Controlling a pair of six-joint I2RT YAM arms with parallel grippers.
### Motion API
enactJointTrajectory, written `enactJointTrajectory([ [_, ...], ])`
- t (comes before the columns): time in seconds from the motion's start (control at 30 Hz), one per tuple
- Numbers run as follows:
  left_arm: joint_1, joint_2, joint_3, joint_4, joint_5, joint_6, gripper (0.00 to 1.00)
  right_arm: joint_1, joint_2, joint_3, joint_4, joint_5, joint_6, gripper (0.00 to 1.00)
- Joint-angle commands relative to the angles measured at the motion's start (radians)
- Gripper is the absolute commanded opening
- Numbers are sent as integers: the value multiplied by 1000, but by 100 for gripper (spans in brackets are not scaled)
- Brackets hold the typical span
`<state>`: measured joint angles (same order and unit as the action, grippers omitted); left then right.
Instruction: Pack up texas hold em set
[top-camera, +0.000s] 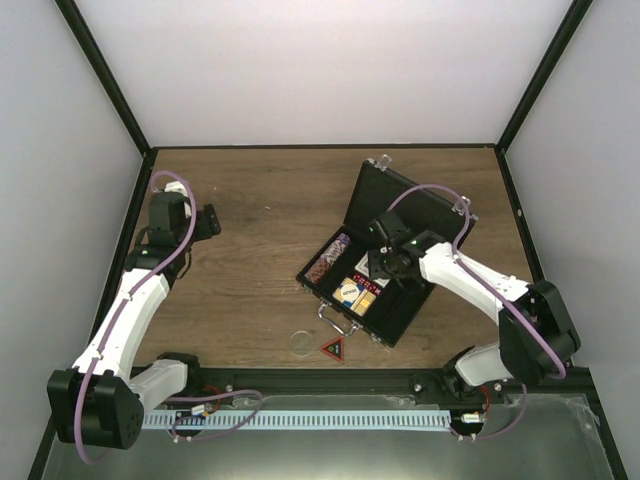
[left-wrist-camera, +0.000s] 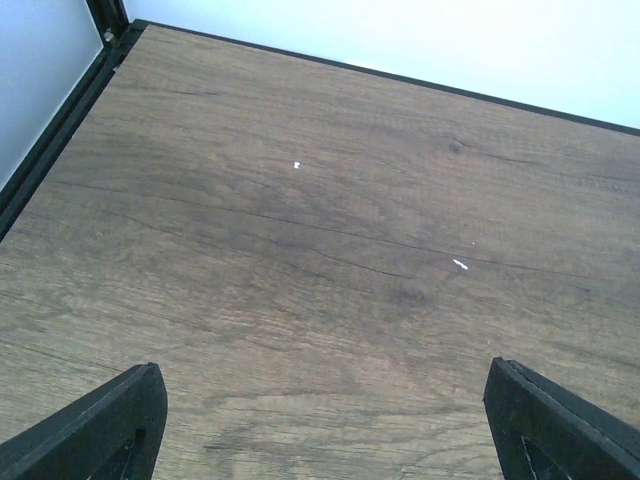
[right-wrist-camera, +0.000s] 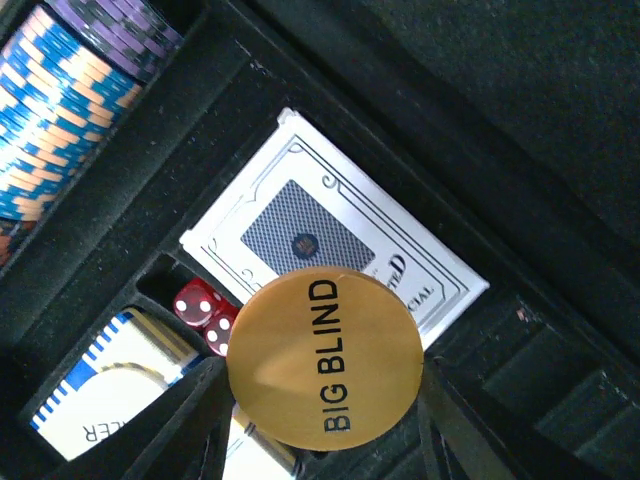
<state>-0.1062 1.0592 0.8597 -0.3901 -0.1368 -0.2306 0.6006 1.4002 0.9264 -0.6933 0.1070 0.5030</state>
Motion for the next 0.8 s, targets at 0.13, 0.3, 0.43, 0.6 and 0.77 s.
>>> enactJointTrajectory([
  [0.13,4,2,-10,17,6,10,89,-50,44,-3,101,-48,-66,51],
  [0.3,3,4,-10,15,6,10,90,-51,85,6,117,-58,-69,51],
  [0.43,3,5,-10,14,4,10,92,-53,116,7,131,-61,-72,51],
  [0.6,4,8,-11,15,2,11,93,-53,143,8,133,-48,-71,52],
  [0.77,4,13,-7,16,4,10,93,-54,151,5,130,-31,-68,55],
])
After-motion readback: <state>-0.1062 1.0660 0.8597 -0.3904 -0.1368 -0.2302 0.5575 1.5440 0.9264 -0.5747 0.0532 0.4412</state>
